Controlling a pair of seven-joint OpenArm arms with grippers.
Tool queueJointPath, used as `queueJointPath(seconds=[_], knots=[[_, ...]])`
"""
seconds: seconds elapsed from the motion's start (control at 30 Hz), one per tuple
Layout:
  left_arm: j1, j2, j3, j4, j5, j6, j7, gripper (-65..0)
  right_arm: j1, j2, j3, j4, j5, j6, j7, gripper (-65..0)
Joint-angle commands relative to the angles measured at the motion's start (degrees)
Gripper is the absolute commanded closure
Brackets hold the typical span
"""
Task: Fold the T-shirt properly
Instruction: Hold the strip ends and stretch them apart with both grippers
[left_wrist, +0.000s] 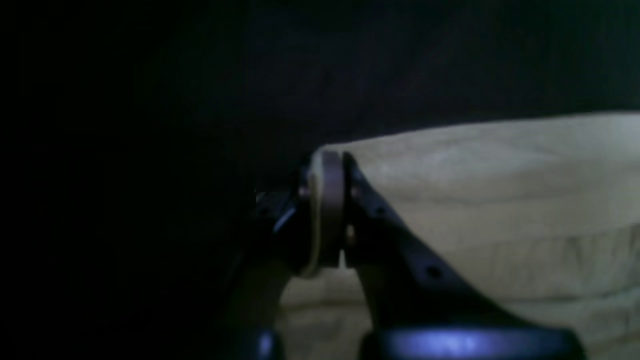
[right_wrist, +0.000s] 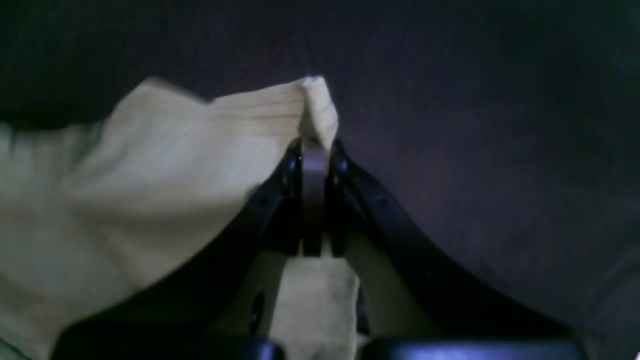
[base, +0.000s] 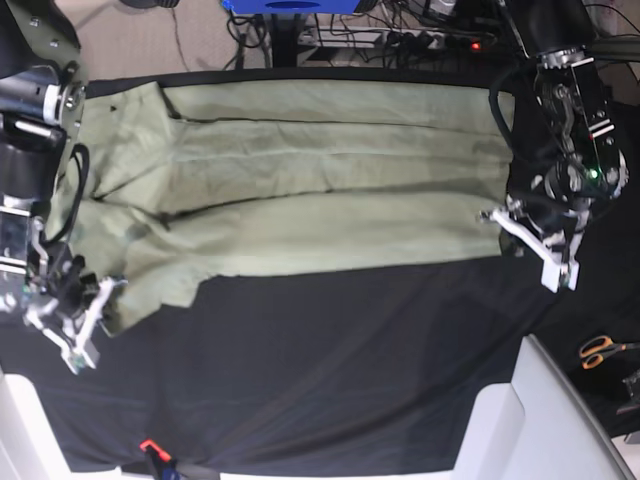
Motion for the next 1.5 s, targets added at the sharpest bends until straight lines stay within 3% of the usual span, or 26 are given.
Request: queueJointPath(seconds=[0.0, 0.43, 0.73, 0.8, 0.93, 1.03, 1.2, 1.47], knots=[[-1.6, -0.9, -0.3, 0.9, -0.5, 0.1, 0.2, 0.0, 1.9, 0.5, -0.9, 1.2, 0.5, 0.1, 1.2, -0.2], [-5.3, -0.8, -0.3, -2.8, -0.5, 0.1, 1.2, 0.0, 7.4, 2.8, -2.4, 1.2, 0.5, 0.1, 1.5, -0.2], [-5.3, -0.8, -0.3, -2.8, -0.5, 0.1, 1.1, 0.0, 10.2, 2.5, -2.5, 0.8, 0.5, 0.1, 1.6, -0.2], [-5.3, -0.8, -0.3, -2.8, -0.5, 0.1, 1.1, 0.0, 10.7, 2.5, -5.2, 0.6, 0.6, 0.1, 1.7, -0.2], [-5.3, -0.8, -0.3, -2.8, -0.5, 0.1, 1.1, 0.0, 10.7, 2.8, -9.4, 0.6, 0.6, 0.1, 3.4, -0.2], [-5.3, -0.8, -0.3, -2.8, -0.5, 2.1, 1.1, 0.0, 10.6, 2.8, -9.5, 0.6, 0.6, 0.1, 3.4, -0.2], [-4.7, -0.9, -0.3, -2.5, -0.5, 2.4, 1.4, 0.0, 8.0, 3.0, -9.5, 0.4, 0.6, -1.0, 3.3, -0.2], [-3.8, -1.1, 4.6, -2.3, -0.5, 2.6, 1.2, 0.0, 2.2, 4.1, -9.3, 3.6, 0.6, -1.2, -1.2, -0.2]])
